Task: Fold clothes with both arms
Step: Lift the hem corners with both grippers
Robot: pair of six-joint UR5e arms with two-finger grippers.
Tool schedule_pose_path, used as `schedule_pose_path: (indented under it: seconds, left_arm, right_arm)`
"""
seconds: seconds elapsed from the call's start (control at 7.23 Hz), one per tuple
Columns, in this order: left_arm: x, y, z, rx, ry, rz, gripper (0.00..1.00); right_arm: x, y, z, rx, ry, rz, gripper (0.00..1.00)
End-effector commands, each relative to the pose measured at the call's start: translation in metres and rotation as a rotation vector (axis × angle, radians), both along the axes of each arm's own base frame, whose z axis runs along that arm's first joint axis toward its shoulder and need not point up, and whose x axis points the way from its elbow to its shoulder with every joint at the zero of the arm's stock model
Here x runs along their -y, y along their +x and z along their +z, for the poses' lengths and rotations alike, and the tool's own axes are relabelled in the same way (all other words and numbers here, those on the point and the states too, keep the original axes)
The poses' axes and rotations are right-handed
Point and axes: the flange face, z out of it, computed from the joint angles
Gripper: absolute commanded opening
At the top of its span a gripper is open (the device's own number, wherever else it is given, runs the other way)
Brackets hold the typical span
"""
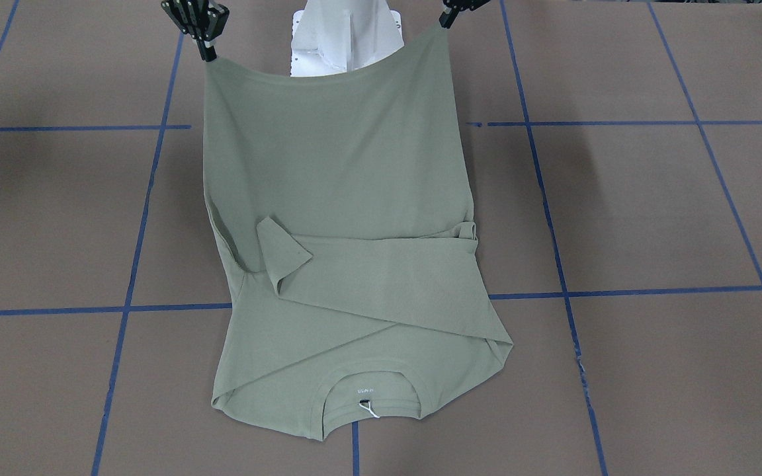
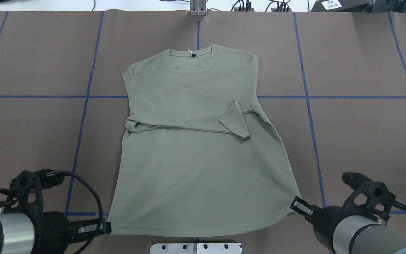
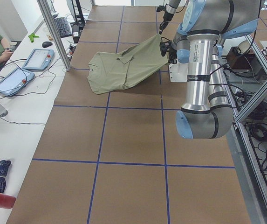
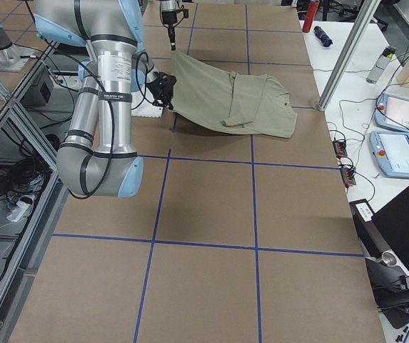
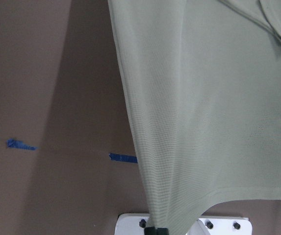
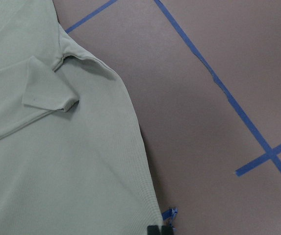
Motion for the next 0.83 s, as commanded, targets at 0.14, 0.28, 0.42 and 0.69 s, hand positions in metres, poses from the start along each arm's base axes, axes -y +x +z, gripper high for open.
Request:
schedule_pose_path:
  seconds: [0.14, 0.28, 0.42, 0.69]
  left_arm:
    - [0.069, -0.022, -0.038, 0.063, 0.238, -0.036, 0.00]
    - [0.123, -0.012, -0.027, 0.159, 0.304, -0.088, 0.00]
    - [0.178, 0.004, -0.003, 0.275, 0.337, -0.115, 0.00]
    - [0.265, 0.005, 0.016, 0.389, 0.383, -0.169, 0.00]
  right_arm:
    - [0.074, 0.018, -0.060, -0.018, 0.083, -0.027, 0.00]
    - [0.120, 0.003, -0.067, -0.071, 0.112, -0.045, 0.00]
    - [0.170, -0.004, -0.064, -0.117, 0.111, -0.015, 0.00]
    - [0.275, -0.042, -0.027, -0.104, 0.146, 0.004, 0.00]
